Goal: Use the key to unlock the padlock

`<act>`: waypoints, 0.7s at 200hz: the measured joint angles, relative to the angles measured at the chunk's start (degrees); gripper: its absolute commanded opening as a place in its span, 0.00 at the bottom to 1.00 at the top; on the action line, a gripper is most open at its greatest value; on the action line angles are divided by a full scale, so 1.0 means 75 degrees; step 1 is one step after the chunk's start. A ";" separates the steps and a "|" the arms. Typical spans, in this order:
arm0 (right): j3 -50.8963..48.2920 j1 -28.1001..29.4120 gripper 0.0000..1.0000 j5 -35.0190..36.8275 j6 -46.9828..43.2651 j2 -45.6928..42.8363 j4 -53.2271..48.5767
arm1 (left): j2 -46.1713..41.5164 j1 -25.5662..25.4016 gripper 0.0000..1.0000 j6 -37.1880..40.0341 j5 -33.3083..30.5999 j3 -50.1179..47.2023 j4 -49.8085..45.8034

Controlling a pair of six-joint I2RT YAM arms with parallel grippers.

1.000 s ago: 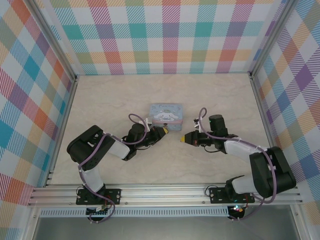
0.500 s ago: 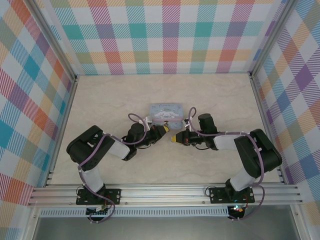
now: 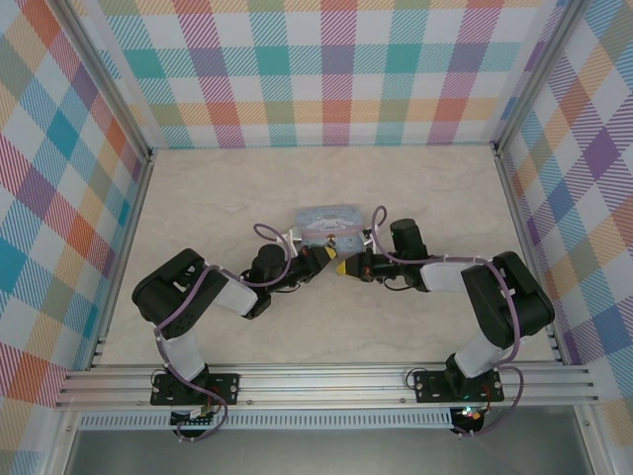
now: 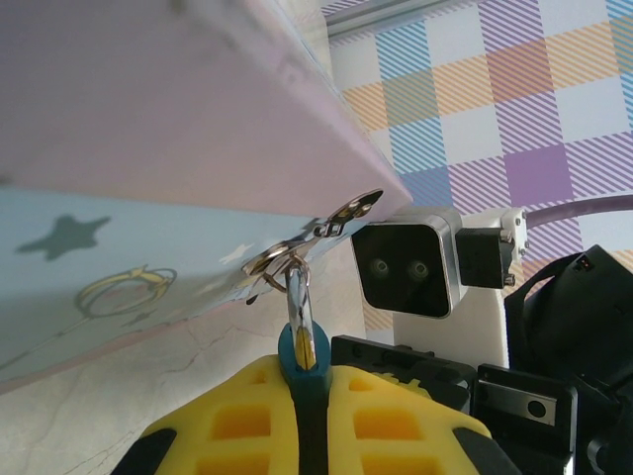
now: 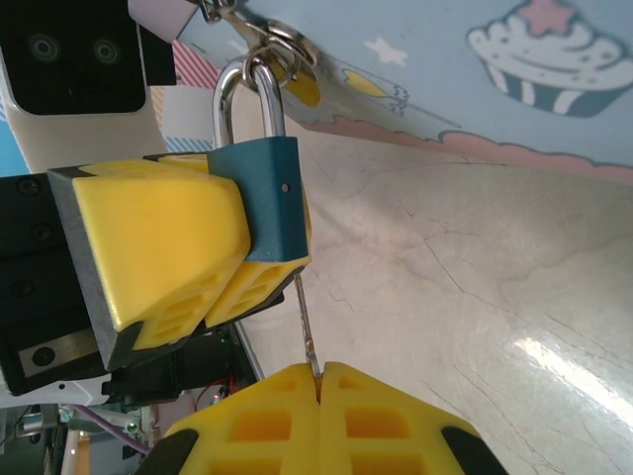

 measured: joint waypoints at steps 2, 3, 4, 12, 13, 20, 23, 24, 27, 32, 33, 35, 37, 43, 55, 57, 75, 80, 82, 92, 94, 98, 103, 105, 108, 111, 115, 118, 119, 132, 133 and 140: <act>0.0003 0.0000 0.04 0.0000 0.0000 0.0000 0.0000 | 0.0000 0.0000 0.00 0.0003 0.0000 0.0000 0.0003; 0.0003 0.0000 0.04 0.0003 0.0000 0.0000 0.0000 | 0.0000 0.0000 0.00 0.0003 0.0000 0.0000 0.0000; 0.0006 0.0000 0.04 0.0003 0.0000 0.0000 0.0000 | 0.0000 0.0000 0.00 0.0003 -0.0003 0.0000 0.0003; 0.0012 0.0000 0.04 0.0003 0.0000 0.0003 0.0000 | 0.0003 0.0000 0.00 0.0009 -0.0009 0.0000 0.0003; 0.0012 0.0000 0.04 0.0003 0.0003 0.0000 0.0000 | 0.0003 0.0000 0.00 0.0009 -0.0009 0.0000 0.0003; 0.0026 0.0000 0.04 0.0009 0.0000 0.0000 -0.0006 | 0.0015 0.0000 0.00 0.0026 -0.0020 0.0000 0.0020; 0.0029 0.0000 0.04 0.0017 0.0000 0.0000 -0.0006 | 0.0023 0.0000 0.00 0.0032 -0.0023 0.0000 0.0038; 0.0029 0.0000 0.04 0.0017 0.0000 0.0000 -0.0006 | 0.0026 0.0000 0.00 0.0032 -0.0023 0.0000 0.0044; 0.0038 0.0000 0.04 0.0020 0.0000 0.0000 -0.0009 | 0.0041 0.0000 0.00 0.0041 -0.0023 0.0000 0.0064; 0.0044 0.0000 0.04 0.0020 0.0000 0.0000 -0.0012 | 0.0055 -0.0003 0.00 0.0058 -0.0026 0.0000 0.0096; 0.0044 0.0000 0.04 0.0023 -0.0003 0.0000 -0.0012 | 0.0058 -0.0003 0.00 0.0058 -0.0026 0.0000 0.0102; 0.0050 0.0000 0.04 0.0023 0.0000 0.0000 -0.0017 | 0.0064 -0.0003 0.00 0.0061 -0.0026 0.0000 0.0114; 0.0052 0.0000 0.04 0.0023 -0.0003 0.0000 -0.0023 | 0.0073 -0.0003 0.00 0.0067 -0.0026 0.0000 0.0122; 0.0055 0.0000 0.04 0.0023 -0.0003 0.0000 -0.0029 | 0.0090 -0.0003 0.00 0.0085 -0.0026 0.0000 0.0166; 0.0061 0.0000 0.04 0.0023 -0.0003 0.0000 -0.0029 | 0.0146 -0.0003 0.00 0.0119 -0.0023 0.0000 0.0239; 0.0061 0.0000 0.04 0.0023 0.0000 0.0000 -0.0026 | 0.0152 -0.0003 0.00 0.0122 -0.0023 0.0000 0.0248; 0.0061 0.0000 0.04 0.0023 0.0003 0.0000 -0.0006 | 0.0239 -0.0003 0.00 0.0154 -0.0020 0.0000 0.0388; 0.0061 0.0000 0.04 0.0023 0.0003 0.0000 0.0000 | 0.0251 -0.0006 0.00 0.0163 -0.0020 0.0000 0.0402; 0.0061 0.0000 0.04 0.0023 0.0003 0.0000 -0.0003 | 0.0256 -0.0006 0.00 0.0169 -0.0020 0.0000 0.0405; 0.0061 0.0000 0.04 0.0020 0.0003 0.0000 -0.0003 | 0.0262 -0.0009 0.00 0.0175 -0.0023 0.0000 0.0417; 0.0061 0.0000 0.04 0.0020 0.0003 0.0000 -0.0003 | 0.0265 -0.0009 0.00 0.0175 -0.0023 0.0000 0.0420; 0.0061 0.0000 0.05 0.0023 0.0003 -0.0003 -0.0003 | 0.0268 -0.0009 0.00 0.0175 -0.0023 0.0000 0.0425; 0.0061 0.0000 0.05 0.0023 0.0000 -0.0012 -0.0009 | 0.0274 -0.0009 0.00 0.0175 -0.0023 0.0000 0.0434; 0.0061 0.0000 0.05 0.0023 0.0000 -0.0015 -0.0012 | 0.0274 -0.0009 0.00 0.0178 -0.0023 0.0000 0.0437; 0.0061 0.0000 0.05 0.0023 0.0000 -0.0023 -0.0020 | 0.0274 -0.0009 0.00 0.0175 -0.0023 0.0000 0.0437; 0.0061 0.0000 0.04 0.0026 0.0000 -0.0035 -0.0032 | 0.0274 -0.0009 0.00 0.0175 -0.0023 0.0000 0.0437; 0.0061 0.0000 0.05 0.0023 0.0000 -0.0050 -0.0047 | 0.0274 -0.0009 0.00 0.0178 -0.0023 0.0000 0.0437; 0.0061 0.0000 0.05 0.0023 0.0000 -0.0064 -0.0052 | 0.0274 -0.0009 0.00 0.0178 -0.0020 0.0000 0.0437; 0.0061 0.0000 0.05 0.0026 0.0000 -0.0070 -0.0055 | 0.0274 -0.0009 0.00 0.0178 -0.0023 0.0000 0.0437; 0.0061 -0.0003 0.05 0.0023 0.0006 -0.0117 -0.0052 | 0.0277 -0.0009 0.00 0.0175 -0.0020 0.0000 0.0443; 0.0061 -0.0003 0.05 0.0023 0.0006 -0.0119 -0.0052 | 0.0277 -0.0009 0.00 0.0175 -0.0020 0.0000 0.0446; 0.0061 -0.0009 0.05 0.0020 0.0032 -0.0131 -0.0044 | 0.0283 -0.0009 0.00 0.0178 -0.0020 0.0000 0.0455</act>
